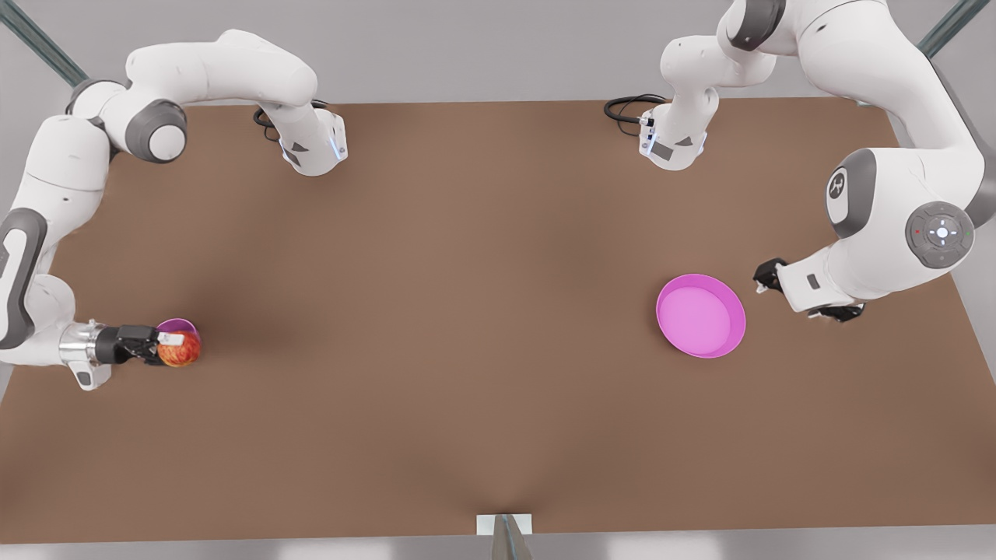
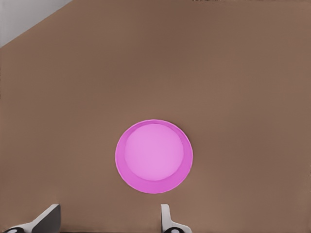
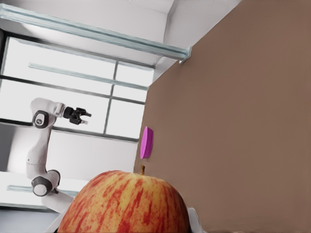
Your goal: Use the left arm to pick up the apple from the plate, transfer it to the gripper of the right arm, and then use the right arm to place it into the bowl
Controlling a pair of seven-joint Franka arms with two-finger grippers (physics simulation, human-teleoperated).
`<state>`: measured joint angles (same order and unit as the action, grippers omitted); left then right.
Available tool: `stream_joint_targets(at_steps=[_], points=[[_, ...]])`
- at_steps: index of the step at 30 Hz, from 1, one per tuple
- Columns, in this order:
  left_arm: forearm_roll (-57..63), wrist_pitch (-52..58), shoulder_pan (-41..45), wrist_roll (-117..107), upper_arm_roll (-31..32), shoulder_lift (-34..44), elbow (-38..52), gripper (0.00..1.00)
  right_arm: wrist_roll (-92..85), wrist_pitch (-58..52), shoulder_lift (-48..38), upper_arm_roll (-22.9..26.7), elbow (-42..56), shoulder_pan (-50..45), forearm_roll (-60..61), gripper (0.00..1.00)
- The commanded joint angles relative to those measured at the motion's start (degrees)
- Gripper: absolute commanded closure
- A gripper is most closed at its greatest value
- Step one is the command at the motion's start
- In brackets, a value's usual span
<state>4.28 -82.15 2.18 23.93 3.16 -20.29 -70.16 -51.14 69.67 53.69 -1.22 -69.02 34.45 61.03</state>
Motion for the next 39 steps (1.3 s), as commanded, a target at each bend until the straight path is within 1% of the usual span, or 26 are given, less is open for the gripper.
stream_joint_targets(at_steps=[1,6,9,11,16,21,30,35,36,37,38,39], points=[[0.02,1.03,0.01,-32.11,0.01,0.07,0.03,0.0,-1.68,-7.18,0.19,0.34,1.43,1.4,-1.52,0.32],[0.02,1.03,0.01,-32.11,0.01,-0.01,-0.06,0.0,-2.55,-8.94,0.45,0.52,4.42,5.01,-4.6,0.33],[0.02,1.03,-0.07,-32.11,0.01,-0.01,-0.06,0.0,-3.35,-8.41,3.18,2.45,9.78,5.1,-4.86,0.33],[-0.06,1.03,-0.07,-32.11,0.01,-0.19,-0.06,0.0,-4.31,-8.24,3.18,3.07,9.87,4.66,-7.23,0.33],[-0.24,1.03,-0.25,-32.02,0.01,-0.28,-0.06,0.0,-6.34,-2.26,2.74,2.89,9.87,3.78,-15.32,0.33],[-0.24,1.64,-0.16,-32.11,0.01,-0.1,-0.06,0.0,-6.51,2.04,2.3,2.89,9.87,3.17,-20.07,0.33],[-0.77,3.14,-0.07,-32.46,0.01,-0.01,-0.06,0.0,-11.61,13.56,2.3,2.28,9.7,2.02,-31.32,0.33],[-0.77,3.14,0.01,-32.55,0.01,-0.01,-0.06,0.0,-11.52,13.65,2.21,2.28,9.43,0.26,-35.8,0.33],[-0.77,3.14,0.01,-32.55,0.01,-0.01,-0.06,0.0,-11.61,13.65,2.21,2.28,9.43,-0.09,-37.12,0.32],[-0.77,3.14,0.01,-32.55,0.01,-0.01,-0.06,0.0,-11.61,13.65,2.21,2.28,9.43,-0.09,-37.65,0.23],[-0.77,3.14,0.01,-32.55,0.01,-0.01,-0.06,0.0,-11.61,13.65,1.95,2.01,9.43,-0.18,-38.61,0.19],[-0.77,3.14,0.01,-32.55,0.01,-0.01,-0.06,0.0,-11.7,13.65,1.95,1.92,9.43,-0.18,-38.7,0.14]])
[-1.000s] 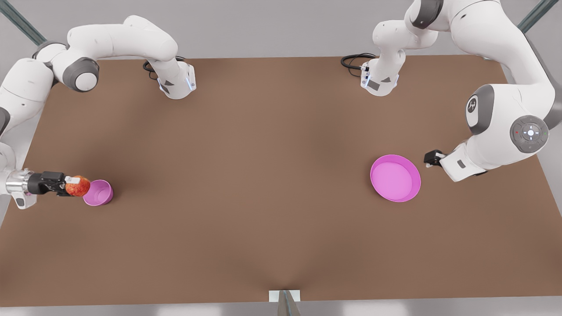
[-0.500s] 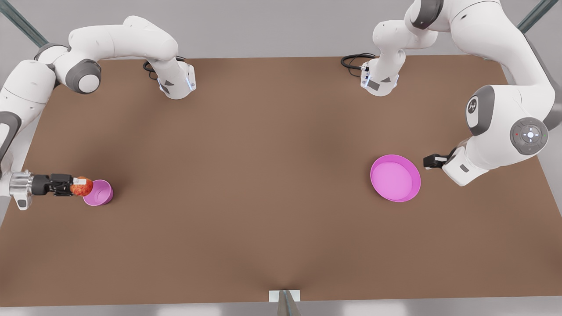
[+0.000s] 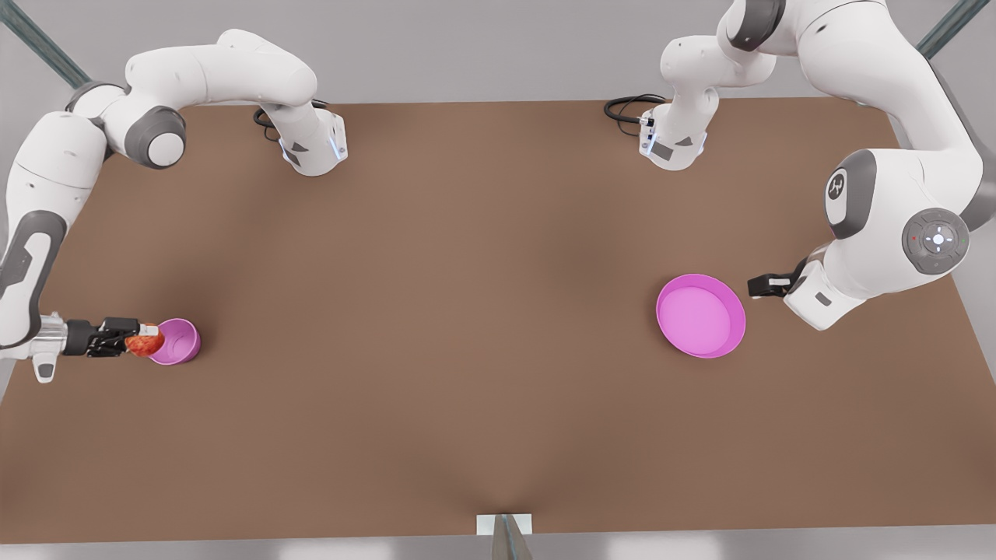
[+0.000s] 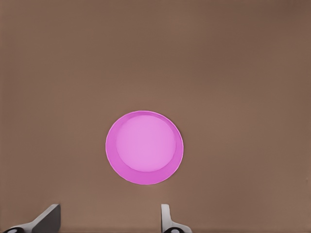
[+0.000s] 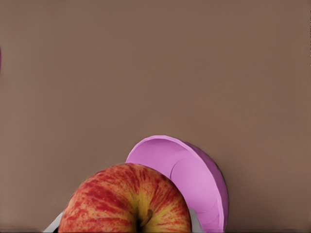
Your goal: Use the left arm to pick up the apple from the plate, transfer it to the gripper of the right arm, and then use the right arm to place it into the bowl
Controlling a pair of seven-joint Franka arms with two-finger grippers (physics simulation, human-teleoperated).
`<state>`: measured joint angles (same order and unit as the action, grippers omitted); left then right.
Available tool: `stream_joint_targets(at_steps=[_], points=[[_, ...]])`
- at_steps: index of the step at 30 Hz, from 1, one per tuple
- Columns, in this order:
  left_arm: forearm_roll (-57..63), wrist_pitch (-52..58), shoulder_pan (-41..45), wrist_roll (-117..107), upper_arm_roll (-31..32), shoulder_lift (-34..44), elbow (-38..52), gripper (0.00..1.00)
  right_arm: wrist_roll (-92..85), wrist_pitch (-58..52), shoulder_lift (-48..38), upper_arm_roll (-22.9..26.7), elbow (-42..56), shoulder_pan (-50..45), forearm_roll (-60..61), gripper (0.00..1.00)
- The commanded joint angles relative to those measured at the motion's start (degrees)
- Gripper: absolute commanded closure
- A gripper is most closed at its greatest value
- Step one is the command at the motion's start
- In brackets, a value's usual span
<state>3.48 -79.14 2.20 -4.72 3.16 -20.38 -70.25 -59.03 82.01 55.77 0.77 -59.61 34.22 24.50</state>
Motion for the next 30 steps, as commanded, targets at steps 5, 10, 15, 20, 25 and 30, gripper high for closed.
stream_joint_targets(at_steps=[5,10,15,20,25,30], points=[[0.03,0.13,0.0,-3.89,0.01,0.07,0.03,0.0,-3.72,1.31,-0.4,-0.16,0.19,-1.18,-3.67,0.09],[-0.05,0.3,0.0,-3.89,0.01,0.07,0.03,0.0,-0.31,1.4,-8.13,0.72,1.34,-7.94,-8.05,0.12],[-6.21,-6.53,-2.73,8.15,-0.08,9.55,-11.11,0.0,46.89,-8.71,-32.38,-0.69,-1.64,-32.99,-26.96,0.09],[-4.98,-11.04,-1.67,10.44,0.01,12.2,-15.36,0.0,52.44,6.85,-41.8,-1.92,-19.33,-31.06,-24.86,0.0],[-4.45,-10.95,-1.58,10.17,0.01,12.2,-15.0,0.0,56.66,5.88,-40.04,-3.15,-16.24,-31.59,-24.41,0.0],[-4.36,-7.96,-0.44,9.91,0.01,9.57,-10.61,0.0,56.75,5.88,-40.04,-3.15,-16.33,-31.32,-24.59,0.0]])
